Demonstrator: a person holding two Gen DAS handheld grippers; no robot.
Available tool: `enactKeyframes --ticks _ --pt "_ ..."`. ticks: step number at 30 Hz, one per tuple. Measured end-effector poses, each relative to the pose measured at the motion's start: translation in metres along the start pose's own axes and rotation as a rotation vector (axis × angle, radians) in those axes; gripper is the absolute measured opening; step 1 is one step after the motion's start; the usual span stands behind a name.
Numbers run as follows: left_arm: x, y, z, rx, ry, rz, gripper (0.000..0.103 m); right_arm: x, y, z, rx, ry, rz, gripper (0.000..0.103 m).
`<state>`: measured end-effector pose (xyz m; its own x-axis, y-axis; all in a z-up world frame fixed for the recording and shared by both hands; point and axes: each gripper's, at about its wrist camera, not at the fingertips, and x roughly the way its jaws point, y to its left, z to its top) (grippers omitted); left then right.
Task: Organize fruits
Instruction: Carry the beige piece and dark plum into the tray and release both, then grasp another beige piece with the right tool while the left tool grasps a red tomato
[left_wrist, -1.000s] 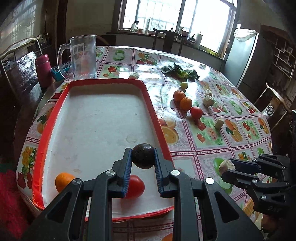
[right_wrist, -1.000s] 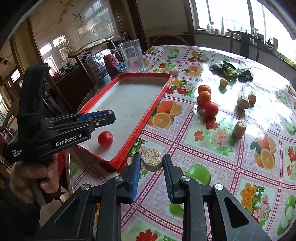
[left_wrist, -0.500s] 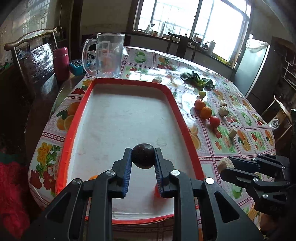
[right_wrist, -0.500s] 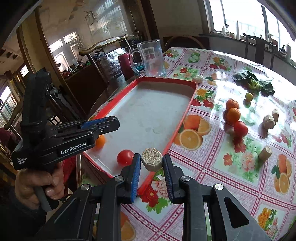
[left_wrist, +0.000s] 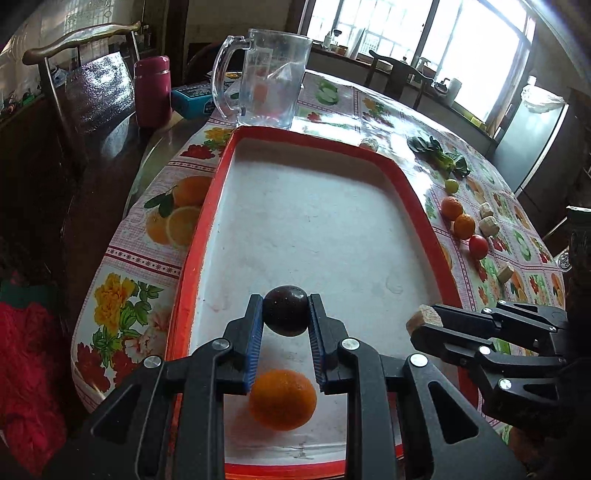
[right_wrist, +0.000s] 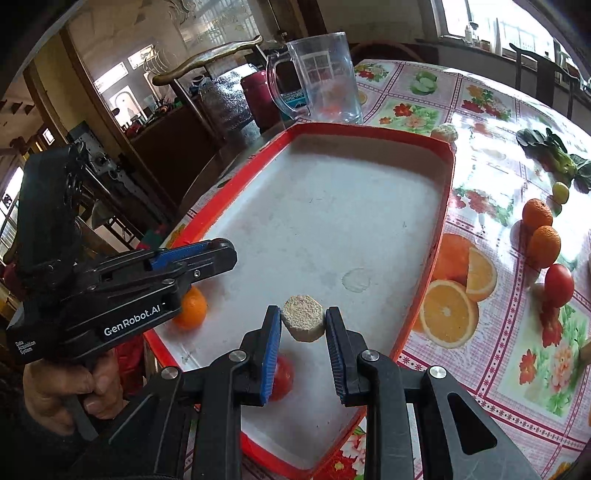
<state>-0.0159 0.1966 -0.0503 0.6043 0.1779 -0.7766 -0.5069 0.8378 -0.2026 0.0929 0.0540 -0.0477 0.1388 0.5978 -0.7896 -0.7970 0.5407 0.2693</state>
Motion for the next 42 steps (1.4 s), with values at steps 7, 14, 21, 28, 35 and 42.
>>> enactKeyframes --ticks 7,14,21,28,35,42 --pt "0.011 0.003 0.0 -0.001 0.031 0.02 0.022 0.015 -0.002 0.001 -0.011 0.036 -0.002 0.03" --pt "0.003 0.005 -0.001 -0.008 0.015 0.037 0.054 0.002 0.0 -0.003 -0.02 0.01 0.003 0.039" --pt "-0.009 0.002 -0.001 -0.01 -0.004 0.04 0.054 -0.035 -0.009 -0.018 -0.008 -0.051 -0.014 0.039" --pt "-0.016 -0.019 -0.003 0.023 -0.011 0.015 0.054 -0.073 -0.036 -0.042 0.044 -0.106 -0.065 0.04" --pt "-0.021 -0.05 -0.006 0.074 -0.01 -0.019 0.054 -0.1 -0.078 -0.066 0.139 -0.141 -0.125 0.04" --pt "-0.02 -0.083 -0.009 0.128 0.004 -0.053 0.054 -0.119 -0.112 -0.086 0.215 -0.165 -0.163 0.042"
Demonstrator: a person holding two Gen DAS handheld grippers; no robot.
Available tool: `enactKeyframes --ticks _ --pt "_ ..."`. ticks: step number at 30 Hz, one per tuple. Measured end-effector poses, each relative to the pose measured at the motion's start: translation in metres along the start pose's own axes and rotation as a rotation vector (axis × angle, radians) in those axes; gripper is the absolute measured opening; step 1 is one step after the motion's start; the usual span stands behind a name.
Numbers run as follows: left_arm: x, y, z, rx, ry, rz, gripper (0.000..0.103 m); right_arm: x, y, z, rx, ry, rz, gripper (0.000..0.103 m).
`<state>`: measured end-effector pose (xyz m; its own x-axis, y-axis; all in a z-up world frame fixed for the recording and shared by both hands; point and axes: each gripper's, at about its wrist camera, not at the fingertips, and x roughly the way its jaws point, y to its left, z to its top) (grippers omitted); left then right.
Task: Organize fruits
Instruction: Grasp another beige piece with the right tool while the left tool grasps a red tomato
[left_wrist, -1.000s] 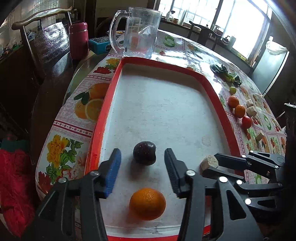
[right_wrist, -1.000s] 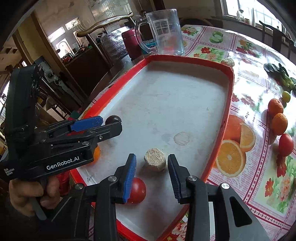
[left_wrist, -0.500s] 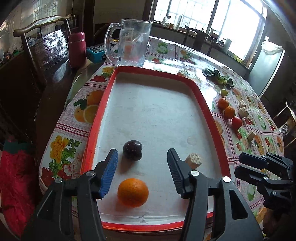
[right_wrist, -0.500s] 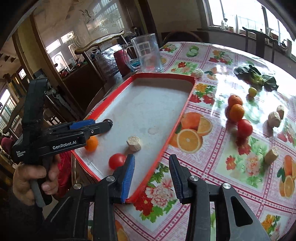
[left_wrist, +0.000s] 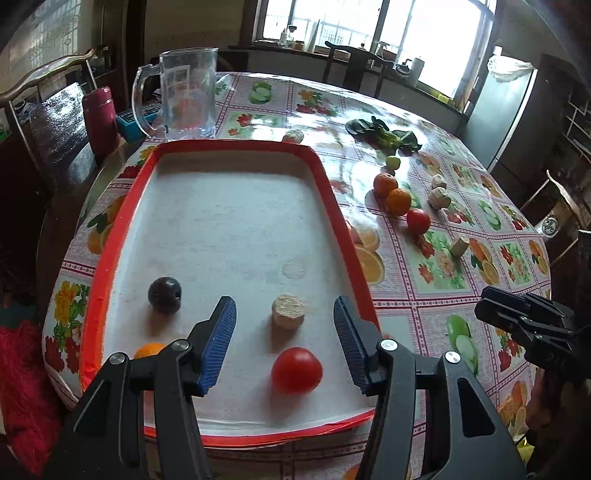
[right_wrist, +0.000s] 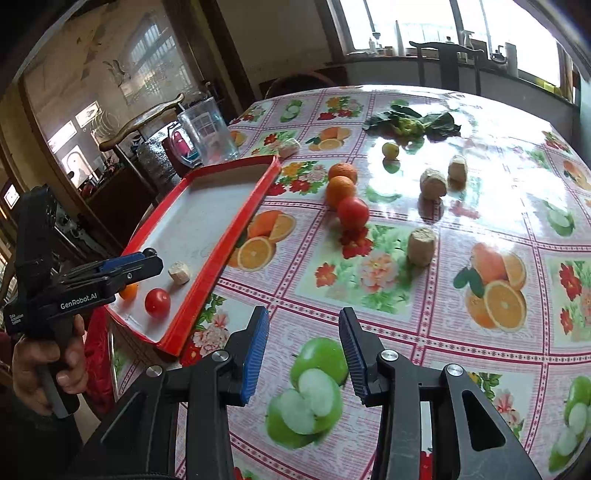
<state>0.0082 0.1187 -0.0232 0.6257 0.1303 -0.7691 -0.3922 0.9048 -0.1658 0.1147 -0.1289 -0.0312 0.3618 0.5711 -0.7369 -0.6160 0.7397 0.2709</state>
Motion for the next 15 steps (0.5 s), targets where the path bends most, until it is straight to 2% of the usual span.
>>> enactKeyframes --ticks 15 --pt "0.011 -0.058 0.006 0.088 0.029 -0.065 0.054 -0.007 -0.043 -0.009 0.079 -0.024 -0.041 0.042"
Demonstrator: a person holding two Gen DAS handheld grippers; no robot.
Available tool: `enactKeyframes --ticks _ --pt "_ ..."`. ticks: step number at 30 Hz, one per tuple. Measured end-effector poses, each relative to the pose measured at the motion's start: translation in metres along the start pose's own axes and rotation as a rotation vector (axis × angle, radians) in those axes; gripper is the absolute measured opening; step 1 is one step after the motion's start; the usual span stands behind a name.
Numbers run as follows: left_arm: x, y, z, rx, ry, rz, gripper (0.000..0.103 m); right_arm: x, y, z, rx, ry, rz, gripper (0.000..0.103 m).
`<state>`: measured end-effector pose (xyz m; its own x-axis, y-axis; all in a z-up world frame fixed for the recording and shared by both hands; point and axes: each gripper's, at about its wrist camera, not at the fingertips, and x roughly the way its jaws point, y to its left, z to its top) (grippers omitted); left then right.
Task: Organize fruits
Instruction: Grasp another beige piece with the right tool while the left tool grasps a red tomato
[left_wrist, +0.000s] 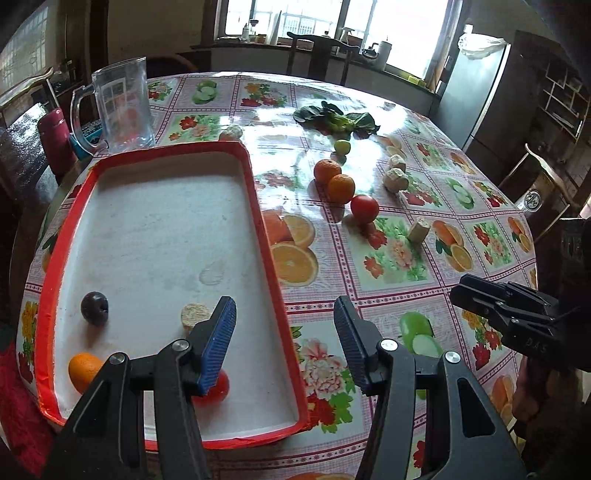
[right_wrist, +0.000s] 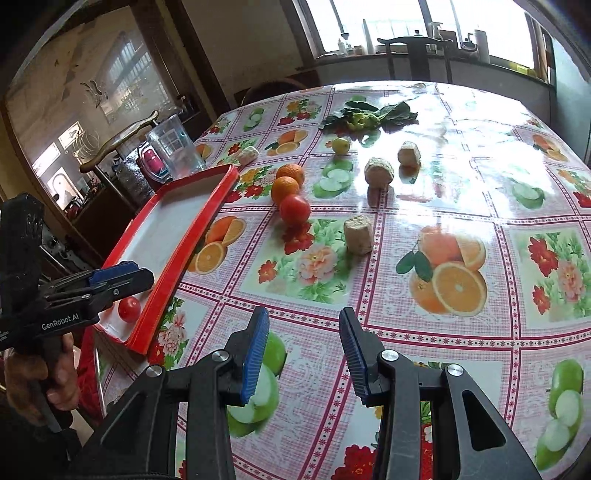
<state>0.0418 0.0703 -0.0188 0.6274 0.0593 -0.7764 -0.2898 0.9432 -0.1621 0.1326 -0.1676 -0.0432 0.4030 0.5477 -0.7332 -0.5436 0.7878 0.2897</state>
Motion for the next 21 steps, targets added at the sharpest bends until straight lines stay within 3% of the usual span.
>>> enactKeyframes --ticks 14,21 --pt "0.046 -0.042 0.037 0.005 0.051 -0.11 0.054 0.039 -0.031 0.04 -0.033 0.008 -0.089 0.042" --pt "0.08 -0.053 0.058 -0.021 0.088 -0.136 0.054 0.064 -0.043 0.055 -0.046 0.032 -0.059 0.038"
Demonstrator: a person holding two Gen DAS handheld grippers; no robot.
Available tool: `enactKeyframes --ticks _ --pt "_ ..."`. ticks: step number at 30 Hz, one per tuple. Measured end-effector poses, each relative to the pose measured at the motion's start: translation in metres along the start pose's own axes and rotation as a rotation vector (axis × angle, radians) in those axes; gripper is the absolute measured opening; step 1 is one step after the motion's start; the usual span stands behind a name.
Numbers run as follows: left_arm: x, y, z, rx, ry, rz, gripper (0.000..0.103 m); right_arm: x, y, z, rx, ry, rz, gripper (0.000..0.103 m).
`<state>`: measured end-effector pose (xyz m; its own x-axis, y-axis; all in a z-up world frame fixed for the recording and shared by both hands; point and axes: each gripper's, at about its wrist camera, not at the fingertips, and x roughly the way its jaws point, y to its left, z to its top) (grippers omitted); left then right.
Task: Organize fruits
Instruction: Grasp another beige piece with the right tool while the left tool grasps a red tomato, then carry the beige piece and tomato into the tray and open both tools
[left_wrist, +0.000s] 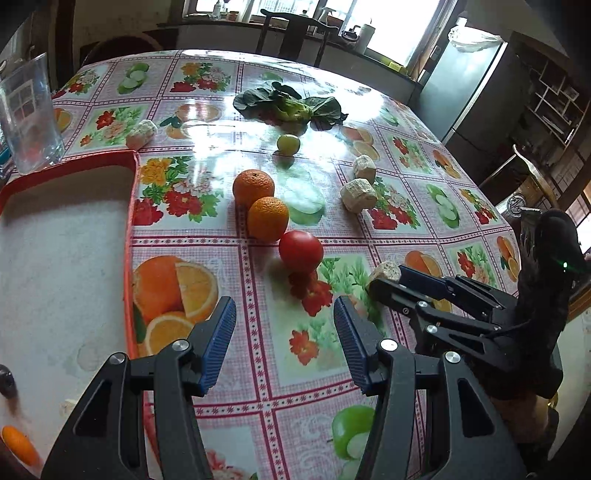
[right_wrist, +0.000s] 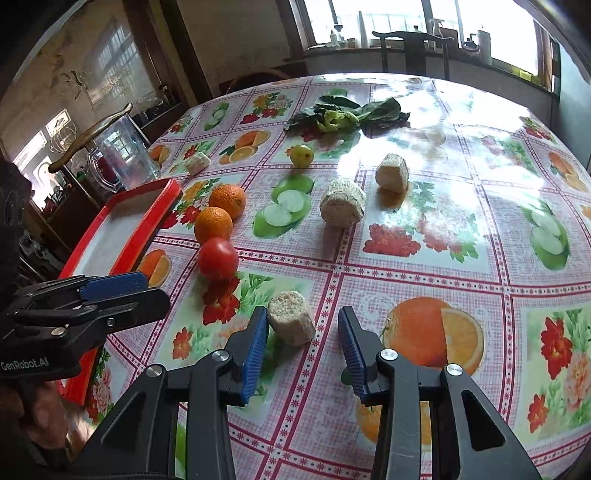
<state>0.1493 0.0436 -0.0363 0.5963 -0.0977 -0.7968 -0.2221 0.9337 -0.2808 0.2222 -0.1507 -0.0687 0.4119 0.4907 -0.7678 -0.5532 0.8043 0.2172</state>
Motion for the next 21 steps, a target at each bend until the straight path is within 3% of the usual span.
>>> enactKeyframes --ticks 2,11,15,21 --pt "0.009 -0.004 0.007 -0.002 0.006 -0.009 0.054 -0.002 -0.001 0.0 -0.009 0.001 0.009 0.025" --pt "0.049 -0.024 0.026 0.027 0.001 0.011 0.052 -0.039 -0.026 -0.023 0.103 -0.045 0.018 0.025" --pt "0.051 -0.024 0.025 0.062 -0.009 0.038 0.028 -0.047 -0.032 -0.031 0.145 -0.051 0.03 0.025" --pt "0.041 -0.018 0.014 0.058 -0.002 0.011 0.027 -0.053 -0.024 -0.035 0.145 -0.055 0.044 0.025"
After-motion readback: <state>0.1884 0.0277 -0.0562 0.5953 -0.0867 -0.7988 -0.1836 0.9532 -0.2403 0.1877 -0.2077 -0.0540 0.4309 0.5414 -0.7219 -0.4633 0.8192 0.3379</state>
